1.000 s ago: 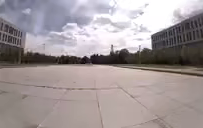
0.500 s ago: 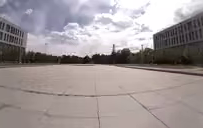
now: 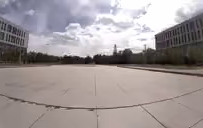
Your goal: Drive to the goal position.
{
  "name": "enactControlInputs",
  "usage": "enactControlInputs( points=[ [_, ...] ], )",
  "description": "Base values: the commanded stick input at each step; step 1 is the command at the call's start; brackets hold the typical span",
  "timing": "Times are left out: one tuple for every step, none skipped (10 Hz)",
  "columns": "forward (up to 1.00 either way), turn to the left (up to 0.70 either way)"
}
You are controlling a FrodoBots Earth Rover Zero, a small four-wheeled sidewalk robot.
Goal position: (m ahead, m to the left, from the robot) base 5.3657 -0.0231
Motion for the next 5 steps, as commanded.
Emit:
enactControlInputs(
  points=[
    [1.00,-0.22],
    [1.00,-0.40],
    [1.00,-0.40],
    [1.00,-0.24],
    [1.00,0.00]
  ],
)
